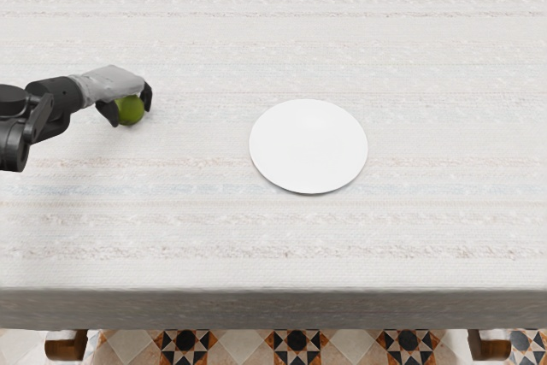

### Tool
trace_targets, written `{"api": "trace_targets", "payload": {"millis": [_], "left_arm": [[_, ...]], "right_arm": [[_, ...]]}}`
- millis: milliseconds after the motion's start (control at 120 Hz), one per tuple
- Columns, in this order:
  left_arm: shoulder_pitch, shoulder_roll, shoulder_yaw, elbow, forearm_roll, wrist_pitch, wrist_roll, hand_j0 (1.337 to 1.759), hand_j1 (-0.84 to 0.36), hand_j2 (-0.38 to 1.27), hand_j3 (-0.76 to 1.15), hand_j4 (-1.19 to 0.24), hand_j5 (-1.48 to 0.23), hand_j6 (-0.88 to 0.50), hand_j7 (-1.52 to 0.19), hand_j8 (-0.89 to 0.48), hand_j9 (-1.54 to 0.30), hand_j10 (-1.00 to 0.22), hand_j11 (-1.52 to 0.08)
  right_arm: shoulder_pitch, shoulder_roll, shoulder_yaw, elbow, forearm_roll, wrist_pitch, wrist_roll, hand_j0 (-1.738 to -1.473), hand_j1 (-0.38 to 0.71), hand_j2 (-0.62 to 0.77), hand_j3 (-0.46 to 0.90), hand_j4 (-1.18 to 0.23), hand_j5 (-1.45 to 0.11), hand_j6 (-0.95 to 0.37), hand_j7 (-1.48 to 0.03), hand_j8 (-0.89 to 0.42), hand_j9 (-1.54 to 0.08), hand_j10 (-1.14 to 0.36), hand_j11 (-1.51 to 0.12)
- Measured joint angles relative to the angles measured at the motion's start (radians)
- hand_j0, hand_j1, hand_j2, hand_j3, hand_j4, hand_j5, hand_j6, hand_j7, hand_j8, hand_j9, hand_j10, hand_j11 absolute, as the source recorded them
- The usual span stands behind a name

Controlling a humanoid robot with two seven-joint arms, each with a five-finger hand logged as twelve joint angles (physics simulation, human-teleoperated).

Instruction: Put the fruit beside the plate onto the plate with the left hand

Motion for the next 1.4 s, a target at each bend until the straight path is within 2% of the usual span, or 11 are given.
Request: {"api": "trace_targets", "payload": {"millis": [458,675,708,850,950,983,992,1008,1042,1200,1400], "left_arm": [[-0.001,0.021,-0.03,0.0,-0.005,-0.003,0.0,1.657,-0.27,0.37,0.0,-0.58,-0.82,-0.38,-0.83,-0.39,-0.82,-0.62,-0.82],[-0.022,0.01,-0.193,-0.001,-0.036,-0.003,0.0,1.657,-0.27,0.39,0.0,-0.56,-0.88,-0.35,-0.88,-0.37,-0.84,-0.59,-0.84],[-0.024,0.002,-0.216,0.0,-0.058,-0.002,0.0,1.656,-0.26,0.35,0.0,-0.57,-0.88,-0.35,-0.88,-0.37,-0.85,-0.59,-0.85],[-0.058,-0.058,-0.366,0.0,-0.106,-0.009,0.0,1.655,-0.18,0.24,0.0,-0.62,-0.89,-0.39,-0.89,-0.41,-0.87,-0.62,-0.87],[-0.06,-0.11,-0.479,0.0,-0.119,-0.012,0.0,1.655,-0.17,0.24,0.0,-0.64,-0.89,-0.4,-0.89,-0.42,-0.87,-0.63,-0.87],[-0.059,-0.128,-0.507,0.0,-0.128,-0.013,0.0,1.656,-0.19,0.29,0.0,-0.64,-0.9,-0.41,-0.9,-0.42,-0.87,-0.63,-0.87],[-0.058,-0.13,-0.513,0.0,-0.131,-0.013,0.0,1.655,-0.18,0.24,0.0,-0.64,-0.9,-0.4,-0.9,-0.41,-0.87,-0.63,-0.87],[-0.058,-0.131,-0.524,0.0,-0.14,-0.014,0.0,1.656,-0.19,0.31,0.0,-0.64,-0.91,-0.4,-0.91,-0.41,-0.87,-0.63,-0.87],[-0.057,-0.133,-0.54,0.0,-0.156,-0.015,0.0,1.655,-0.18,0.26,0.0,-0.64,-0.91,-0.4,-0.91,-0.42,-0.88,-0.64,-0.88],[-0.049,-0.133,-0.599,-0.012,-0.194,-0.017,0.0,1.656,-0.24,0.4,0.0,-0.63,-0.91,-0.39,-0.9,-0.4,-0.89,-0.64,-0.89],[-0.004,-0.133,-0.661,-0.049,-0.209,-0.02,0.0,1.656,-0.22,0.36,0.0,-0.64,-0.91,-0.4,-0.91,-0.41,-0.9,-0.65,-0.9]], "right_arm": [[0.001,0.0,0.0,0.002,0.001,0.0,0.0,-1.658,-0.35,0.0,0.0,0.0,0.0,0.0,0.0,0.0,0.0,0.0,0.0],[0.0,0.0,0.0,0.003,0.001,0.0,0.0,-1.658,-0.35,0.0,0.0,0.0,0.0,0.0,0.0,0.0,0.0,0.0,0.0],[0.0,0.0,0.0,0.003,0.001,0.0,0.0,-1.658,-0.35,0.0,0.0,0.0,0.0,0.0,0.0,0.0,0.0,0.0,0.0],[0.0,0.0,0.0,0.003,0.001,0.001,0.0,-1.658,-0.35,0.0,0.0,0.0,0.0,0.0,0.0,0.0,0.0,0.0,0.0],[0.0,0.0,0.0,0.003,0.001,0.001,0.0,-1.658,-0.35,0.0,0.0,0.0,0.0,0.0,0.0,0.0,0.0,0.0,0.0],[0.001,0.0,0.0,0.003,0.001,0.001,0.0,-1.658,-0.35,0.0,0.0,0.0,0.0,0.0,0.0,0.0,0.0,0.0,0.0],[0.001,0.0,0.0,0.003,0.001,0.001,0.0,-1.658,-0.35,0.0,0.0,0.0,0.0,0.0,0.0,0.0,0.0,0.0,0.0],[0.001,0.0,0.0,0.003,0.001,0.001,0.0,-1.658,-0.35,0.0,0.0,0.0,0.0,0.0,0.0,0.0,0.0,0.0,0.0],[0.001,0.0,0.0,0.003,0.001,0.001,0.0,-1.658,-0.35,0.0,0.0,0.0,0.0,0.0,0.0,0.0,0.0,0.0,0.0],[0.001,0.0,0.0,0.003,0.001,0.001,0.0,-1.658,-0.35,0.0,0.0,0.0,0.0,0.0,0.0,0.0,0.0,0.0,0.0],[0.001,0.0,0.0,0.003,0.001,0.001,0.0,-1.658,-0.35,0.0,0.0,0.0,0.0,0.0,0.0,0.0,0.0,0.0,0.0]]}}
